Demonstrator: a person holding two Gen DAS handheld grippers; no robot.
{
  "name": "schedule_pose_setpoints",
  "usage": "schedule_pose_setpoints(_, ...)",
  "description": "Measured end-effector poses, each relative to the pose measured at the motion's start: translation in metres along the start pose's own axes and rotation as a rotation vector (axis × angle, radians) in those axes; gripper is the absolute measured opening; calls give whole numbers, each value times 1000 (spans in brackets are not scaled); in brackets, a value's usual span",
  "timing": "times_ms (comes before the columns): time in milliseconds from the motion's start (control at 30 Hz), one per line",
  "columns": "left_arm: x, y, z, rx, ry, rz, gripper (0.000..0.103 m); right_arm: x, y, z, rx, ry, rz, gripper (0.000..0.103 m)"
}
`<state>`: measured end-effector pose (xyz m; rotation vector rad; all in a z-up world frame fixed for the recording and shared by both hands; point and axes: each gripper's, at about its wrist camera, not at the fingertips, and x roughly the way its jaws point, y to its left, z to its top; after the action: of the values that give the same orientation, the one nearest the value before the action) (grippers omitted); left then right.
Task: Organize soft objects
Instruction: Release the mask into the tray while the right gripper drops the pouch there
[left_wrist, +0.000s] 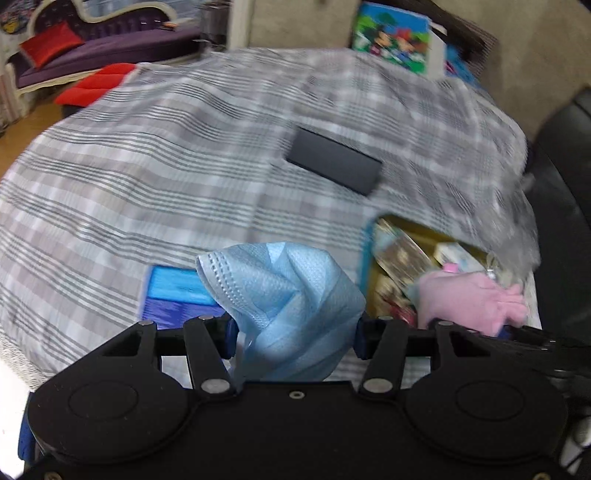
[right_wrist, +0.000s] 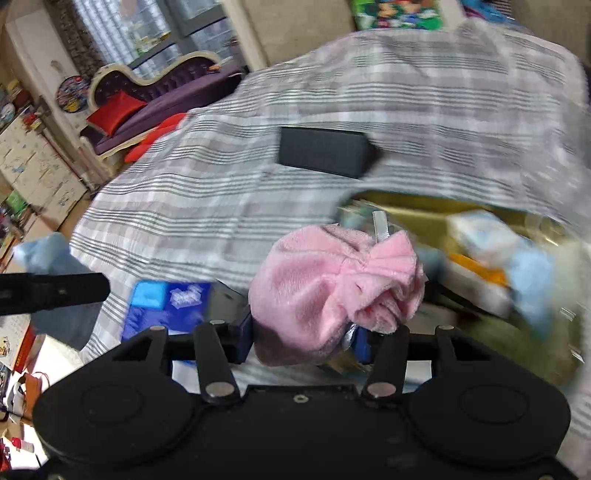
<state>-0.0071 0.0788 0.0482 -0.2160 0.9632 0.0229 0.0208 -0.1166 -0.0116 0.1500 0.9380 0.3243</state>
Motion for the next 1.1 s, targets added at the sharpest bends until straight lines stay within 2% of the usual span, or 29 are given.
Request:
schedule_pose_setpoints(300, 46, -89, -7, 103, 133, -90, 53, -43, -103, -31, 121, 62, -225, 51)
schedule_pose_setpoints(500, 81, -135, 5, 154, 181, -78, 53, -51, -150, -38, 209, 76, -256, 51)
schedule_pose_setpoints(533, 84, -138, 7, 156, 178, -71, 56, -52, -153, -37, 217, 75, -252, 51)
schedule_pose_setpoints(567, 88, -141, 9, 159, 177, -62, 64, -51, -156, -36, 222, 74, -248, 51)
schedule_pose_setpoints(633, 94, -143, 12, 158, 173, -51, 71, -51, -157, -32, 226, 65, -239, 51)
schedule_pose_setpoints(833, 115, -129, 16, 106, 208, -21, 72, -48, -155, -20, 219, 59, -219, 51)
schedule_pose_setpoints(1100, 108, -97, 17, 98, 200, 4, 74, -33, -146, 0, 219, 56, -204, 51)
